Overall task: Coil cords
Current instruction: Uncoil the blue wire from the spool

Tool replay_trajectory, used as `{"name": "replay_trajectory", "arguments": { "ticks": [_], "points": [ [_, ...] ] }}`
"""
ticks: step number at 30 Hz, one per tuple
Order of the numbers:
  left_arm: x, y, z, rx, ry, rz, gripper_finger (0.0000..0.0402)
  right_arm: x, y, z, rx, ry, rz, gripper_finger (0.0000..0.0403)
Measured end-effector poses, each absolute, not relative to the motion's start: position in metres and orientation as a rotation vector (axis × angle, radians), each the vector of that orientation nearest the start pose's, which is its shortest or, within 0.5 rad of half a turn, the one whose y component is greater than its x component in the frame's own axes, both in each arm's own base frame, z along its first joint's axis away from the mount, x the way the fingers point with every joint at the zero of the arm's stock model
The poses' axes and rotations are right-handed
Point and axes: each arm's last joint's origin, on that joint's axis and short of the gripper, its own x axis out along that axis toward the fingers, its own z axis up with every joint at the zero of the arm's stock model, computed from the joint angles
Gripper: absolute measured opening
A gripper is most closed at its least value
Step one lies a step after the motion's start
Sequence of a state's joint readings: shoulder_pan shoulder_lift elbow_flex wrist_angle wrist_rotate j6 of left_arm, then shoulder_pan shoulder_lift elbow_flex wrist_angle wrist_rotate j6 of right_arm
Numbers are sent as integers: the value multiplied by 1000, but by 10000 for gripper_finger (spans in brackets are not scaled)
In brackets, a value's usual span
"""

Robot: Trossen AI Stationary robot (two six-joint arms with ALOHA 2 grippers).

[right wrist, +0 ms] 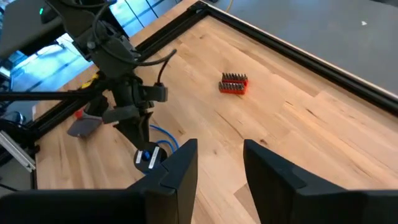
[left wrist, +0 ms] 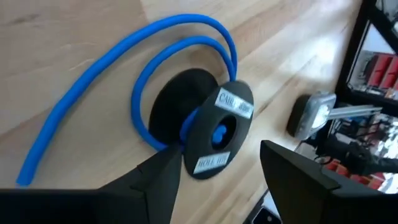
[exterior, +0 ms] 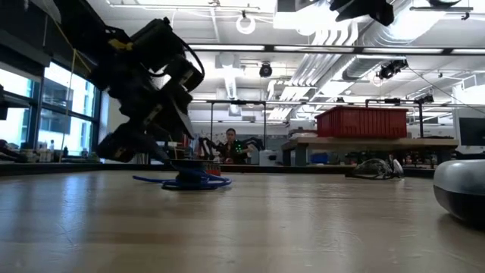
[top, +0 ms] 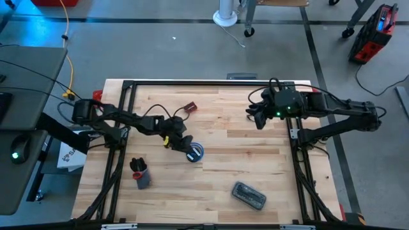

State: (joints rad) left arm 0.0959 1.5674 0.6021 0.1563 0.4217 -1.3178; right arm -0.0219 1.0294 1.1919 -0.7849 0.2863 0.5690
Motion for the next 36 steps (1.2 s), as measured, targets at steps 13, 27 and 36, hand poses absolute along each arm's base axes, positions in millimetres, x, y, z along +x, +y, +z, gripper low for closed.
{"name": "replay_trajectory", "arguments": {
  "ticks": [13,27,36],
  "points": [
    [281,12,124,-1512,861,258,166,193,-12,372,406,540,-444,124],
    [300,14,208,-1384,521,-151,4,188,-7,388,390,436,-217,124],
    [289,41,362,-1184,156,-376,1,219,-6,406,236,202,-32,124]
  ]
}}
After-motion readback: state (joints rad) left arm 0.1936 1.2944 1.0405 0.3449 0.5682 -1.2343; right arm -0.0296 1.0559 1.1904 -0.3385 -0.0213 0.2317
